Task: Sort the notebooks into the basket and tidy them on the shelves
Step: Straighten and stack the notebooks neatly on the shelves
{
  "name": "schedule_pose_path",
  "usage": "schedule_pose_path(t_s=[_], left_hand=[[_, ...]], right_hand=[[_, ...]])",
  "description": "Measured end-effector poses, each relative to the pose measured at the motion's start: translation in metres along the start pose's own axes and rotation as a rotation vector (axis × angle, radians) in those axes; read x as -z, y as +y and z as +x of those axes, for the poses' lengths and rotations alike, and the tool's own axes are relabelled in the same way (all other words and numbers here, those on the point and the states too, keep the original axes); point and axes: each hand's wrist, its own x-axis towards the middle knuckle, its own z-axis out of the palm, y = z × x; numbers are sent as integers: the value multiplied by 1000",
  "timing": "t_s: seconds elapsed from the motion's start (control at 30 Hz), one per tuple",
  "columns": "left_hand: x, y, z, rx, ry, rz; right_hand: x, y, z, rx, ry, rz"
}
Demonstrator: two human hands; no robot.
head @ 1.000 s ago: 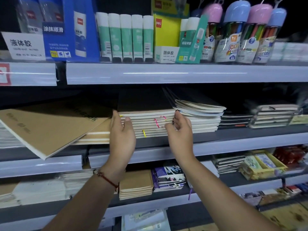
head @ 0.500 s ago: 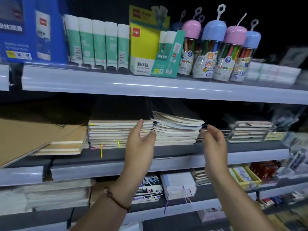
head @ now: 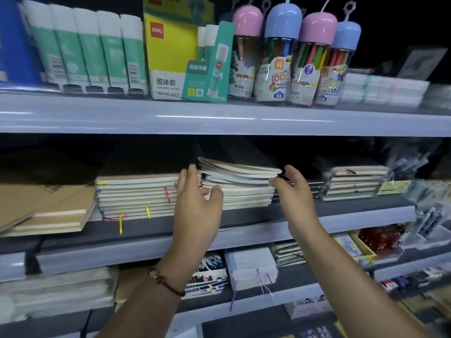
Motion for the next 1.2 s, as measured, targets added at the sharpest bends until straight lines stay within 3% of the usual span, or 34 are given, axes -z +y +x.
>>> schedule_pose_path(t_s=[0.13, 0.37, 0.67, 0.8, 1.0, 1.2], left_hand=[[-18, 2, 3, 10, 17, 39], [-52, 2, 2, 123, 200, -83], [-65, 10, -7, 14, 239, -14], [-62, 9, 1, -62, 271, 127], [-55, -2, 5, -20, 227, 72], [-47, 6, 1, -125, 175, 383]], right_hand=[[13, -1, 19, 9, -159, -77], [32, 0, 45, -12, -217, -89], [30, -5, 45, 8, -160, -47], [21, -5, 53, 18, -98, -109], [24, 3, 43, 94, -31, -23], [23, 1, 51, 109, -30, -145]])
